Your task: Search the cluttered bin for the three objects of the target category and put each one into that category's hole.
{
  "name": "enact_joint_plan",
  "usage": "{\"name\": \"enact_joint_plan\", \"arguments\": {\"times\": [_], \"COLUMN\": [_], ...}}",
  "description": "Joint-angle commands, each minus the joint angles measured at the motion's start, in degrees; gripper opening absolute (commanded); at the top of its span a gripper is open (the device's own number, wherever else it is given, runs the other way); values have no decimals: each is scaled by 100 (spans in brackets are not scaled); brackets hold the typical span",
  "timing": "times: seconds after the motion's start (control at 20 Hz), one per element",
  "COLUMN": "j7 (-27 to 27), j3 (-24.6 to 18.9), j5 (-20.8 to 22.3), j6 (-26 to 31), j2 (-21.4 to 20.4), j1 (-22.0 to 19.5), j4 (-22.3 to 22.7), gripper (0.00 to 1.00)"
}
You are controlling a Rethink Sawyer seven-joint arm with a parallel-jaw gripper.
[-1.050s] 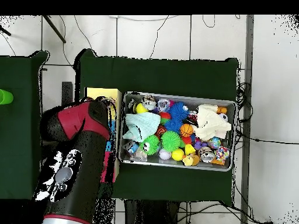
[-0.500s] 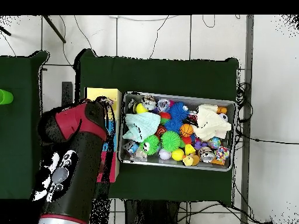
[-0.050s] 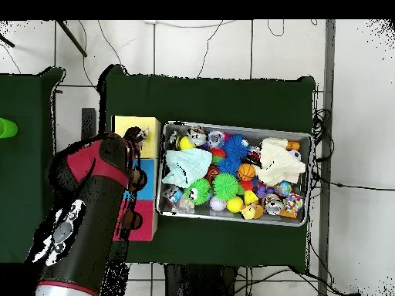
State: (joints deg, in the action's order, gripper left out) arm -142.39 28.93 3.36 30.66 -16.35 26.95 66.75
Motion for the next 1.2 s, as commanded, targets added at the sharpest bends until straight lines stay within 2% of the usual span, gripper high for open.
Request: {"name": "enact_joint_plan", "arguments": {"times": [0.05,0.3,0.55,0.8,1.2], "j7": [-1539,-1561,-1216,-886,-689], "j3": [-99,-25,-134,-237,-191], "j5": [-270,-455,-396,-276,-239], "j6": [120,-35,-667,-983,-983], "j2": [1010,1134,1029,868,796], "j1": [84,140,64,-22,-19], "j4": [108,107,484,754,830], "gripper": [0,0,0,0,0]}}
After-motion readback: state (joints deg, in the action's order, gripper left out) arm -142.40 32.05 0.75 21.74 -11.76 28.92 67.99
